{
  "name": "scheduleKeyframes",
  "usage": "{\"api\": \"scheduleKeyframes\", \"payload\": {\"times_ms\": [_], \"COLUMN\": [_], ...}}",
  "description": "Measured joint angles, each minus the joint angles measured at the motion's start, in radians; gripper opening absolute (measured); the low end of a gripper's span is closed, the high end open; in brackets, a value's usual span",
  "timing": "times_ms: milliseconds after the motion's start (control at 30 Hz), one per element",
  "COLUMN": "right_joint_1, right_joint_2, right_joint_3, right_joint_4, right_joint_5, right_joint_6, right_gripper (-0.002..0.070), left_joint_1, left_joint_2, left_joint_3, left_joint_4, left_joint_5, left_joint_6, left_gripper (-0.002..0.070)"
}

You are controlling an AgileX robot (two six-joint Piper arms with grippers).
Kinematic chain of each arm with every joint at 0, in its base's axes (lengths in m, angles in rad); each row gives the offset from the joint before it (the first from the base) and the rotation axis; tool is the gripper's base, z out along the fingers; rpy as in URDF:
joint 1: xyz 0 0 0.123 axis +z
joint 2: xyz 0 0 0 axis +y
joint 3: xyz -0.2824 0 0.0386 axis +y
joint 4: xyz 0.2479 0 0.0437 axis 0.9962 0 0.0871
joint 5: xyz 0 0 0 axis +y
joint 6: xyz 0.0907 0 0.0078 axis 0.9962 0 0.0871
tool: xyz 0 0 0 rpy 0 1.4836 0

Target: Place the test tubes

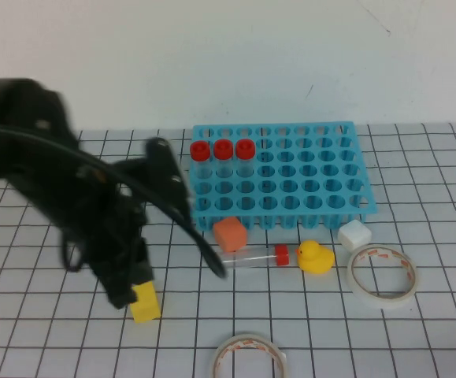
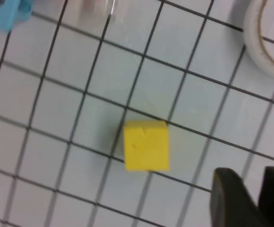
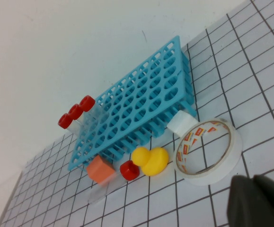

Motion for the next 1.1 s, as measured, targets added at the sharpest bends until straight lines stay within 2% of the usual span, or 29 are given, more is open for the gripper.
{"api": "scheduleKeyframes", "payload": {"times_ms": [167,233,300,567,1100], "right_joint_1": [0.000,0.000,0.000,0.000,0.000], "right_joint_2": [0.000,0.000,0.000,0.000,0.000], "right_joint_3": [0.000,0.000,0.000,0.000,0.000], "right_joint_4": [0.000,0.000,0.000,0.000,0.000], "right_joint_5": [0.000,0.000,0.000,0.002,0.002], "right_joint_6": [-0.011,-0.016,-0.018,-0.020,-0.022], "right_gripper": [-0.0001,-0.0001,-0.0001,-0.0001,-0.0001], "left_joint_1": [-0.117,-0.155,-0.183,-0.211,-0.211], "left_joint_2": [0.132,0.181,0.226,0.380,0.482], "left_joint_3": [-0.068,-0.088,-0.106,-0.147,-0.159], "left_joint_4": [0.132,0.164,0.198,0.231,0.246], "left_joint_5": [-0.072,-0.118,-0.166,-0.315,-0.433], "left_joint_6": [-0.008,-0.008,-0.008,-0.008,-0.048], "left_gripper": [0.0332,0.0398,0.0430,0.0452,0.0452]}}
